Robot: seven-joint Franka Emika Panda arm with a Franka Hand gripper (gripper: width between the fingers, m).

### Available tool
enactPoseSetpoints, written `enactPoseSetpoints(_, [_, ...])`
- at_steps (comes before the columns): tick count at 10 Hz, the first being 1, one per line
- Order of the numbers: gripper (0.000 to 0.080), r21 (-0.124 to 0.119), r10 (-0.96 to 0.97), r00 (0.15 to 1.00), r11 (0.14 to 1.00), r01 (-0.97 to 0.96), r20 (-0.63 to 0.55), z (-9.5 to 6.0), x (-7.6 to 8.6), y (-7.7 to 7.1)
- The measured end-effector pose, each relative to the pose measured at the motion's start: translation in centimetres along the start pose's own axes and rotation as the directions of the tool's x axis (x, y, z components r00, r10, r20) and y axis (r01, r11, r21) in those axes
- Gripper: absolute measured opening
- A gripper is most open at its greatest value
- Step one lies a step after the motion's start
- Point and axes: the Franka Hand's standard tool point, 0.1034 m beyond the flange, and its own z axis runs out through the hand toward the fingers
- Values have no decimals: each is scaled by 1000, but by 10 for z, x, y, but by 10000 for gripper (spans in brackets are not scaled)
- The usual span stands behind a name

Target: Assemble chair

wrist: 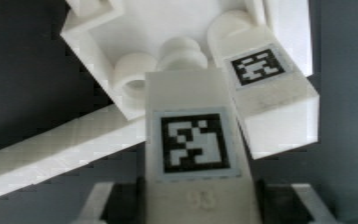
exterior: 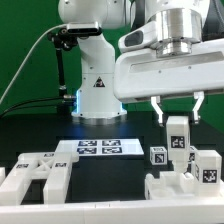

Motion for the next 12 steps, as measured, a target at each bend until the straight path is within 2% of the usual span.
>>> enactPoseSetpoints(2, [287,-1,-23,1000,1000,23,-5,0,2,2])
enactPoseSetpoints(3, [287,-9,-86,996,996,86,-32,2,8,13])
enactPoseSetpoints(6, [287,-30,-123,991,992,121,-58,16,16,19])
enactPoseSetpoints(7, [287,-39,-135,989,990,133,-65,20,20,26])
enactPoseSetpoints(10, [287,-41,-134,989,990,131,-62,30,17,22])
enactPoseSetpoints(12, [287,-38,-134,989,991,131,-64,30,16,19])
